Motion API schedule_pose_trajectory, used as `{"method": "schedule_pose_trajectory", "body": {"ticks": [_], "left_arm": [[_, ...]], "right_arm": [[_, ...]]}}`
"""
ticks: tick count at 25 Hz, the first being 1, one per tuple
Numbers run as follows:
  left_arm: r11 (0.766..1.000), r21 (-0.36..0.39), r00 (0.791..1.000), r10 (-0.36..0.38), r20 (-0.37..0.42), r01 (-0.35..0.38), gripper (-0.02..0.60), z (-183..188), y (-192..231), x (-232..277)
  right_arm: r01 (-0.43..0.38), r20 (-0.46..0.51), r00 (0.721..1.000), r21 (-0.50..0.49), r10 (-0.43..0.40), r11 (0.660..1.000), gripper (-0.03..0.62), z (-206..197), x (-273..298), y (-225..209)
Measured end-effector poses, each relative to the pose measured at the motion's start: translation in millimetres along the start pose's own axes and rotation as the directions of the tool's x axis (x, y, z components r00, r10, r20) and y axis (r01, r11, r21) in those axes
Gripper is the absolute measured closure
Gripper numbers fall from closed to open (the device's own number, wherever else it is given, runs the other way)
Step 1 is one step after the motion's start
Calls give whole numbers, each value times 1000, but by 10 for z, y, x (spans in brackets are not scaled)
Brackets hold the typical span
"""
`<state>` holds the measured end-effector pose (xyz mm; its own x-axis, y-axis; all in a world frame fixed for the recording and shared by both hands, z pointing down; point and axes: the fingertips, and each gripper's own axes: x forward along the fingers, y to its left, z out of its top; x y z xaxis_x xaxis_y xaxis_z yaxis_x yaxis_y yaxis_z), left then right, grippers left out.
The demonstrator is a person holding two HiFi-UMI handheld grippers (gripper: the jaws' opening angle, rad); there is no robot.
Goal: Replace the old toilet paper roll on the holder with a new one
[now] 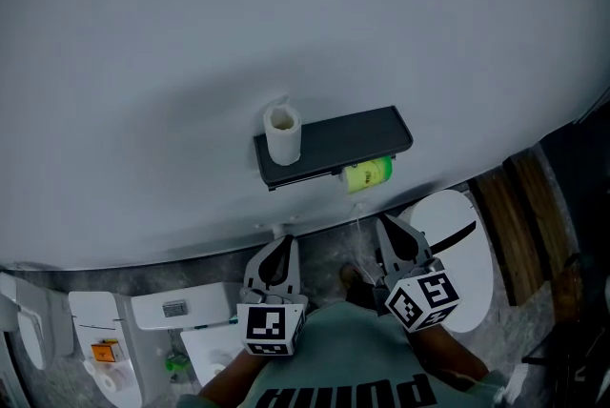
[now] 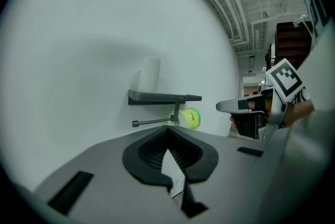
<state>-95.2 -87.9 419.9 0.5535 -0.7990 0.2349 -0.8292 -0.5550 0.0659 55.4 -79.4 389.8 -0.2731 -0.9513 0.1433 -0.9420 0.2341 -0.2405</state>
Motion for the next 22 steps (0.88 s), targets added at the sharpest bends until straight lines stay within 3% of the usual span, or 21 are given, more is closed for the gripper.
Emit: {"method": "schedule_pose_trajectory", "body": {"ticks": [10,22], "left_arm": [[998,-25,998,-59,-2,59,577,-92,-125,-123],[1000,15,1000,-21,22,20,577,25,-493,-279]], "right_arm": [[30,-26,999,-49,-32,998,585,-64,-182,129],[-9,-3,1000,-99,8,995,585,-23,-475,54]]}}
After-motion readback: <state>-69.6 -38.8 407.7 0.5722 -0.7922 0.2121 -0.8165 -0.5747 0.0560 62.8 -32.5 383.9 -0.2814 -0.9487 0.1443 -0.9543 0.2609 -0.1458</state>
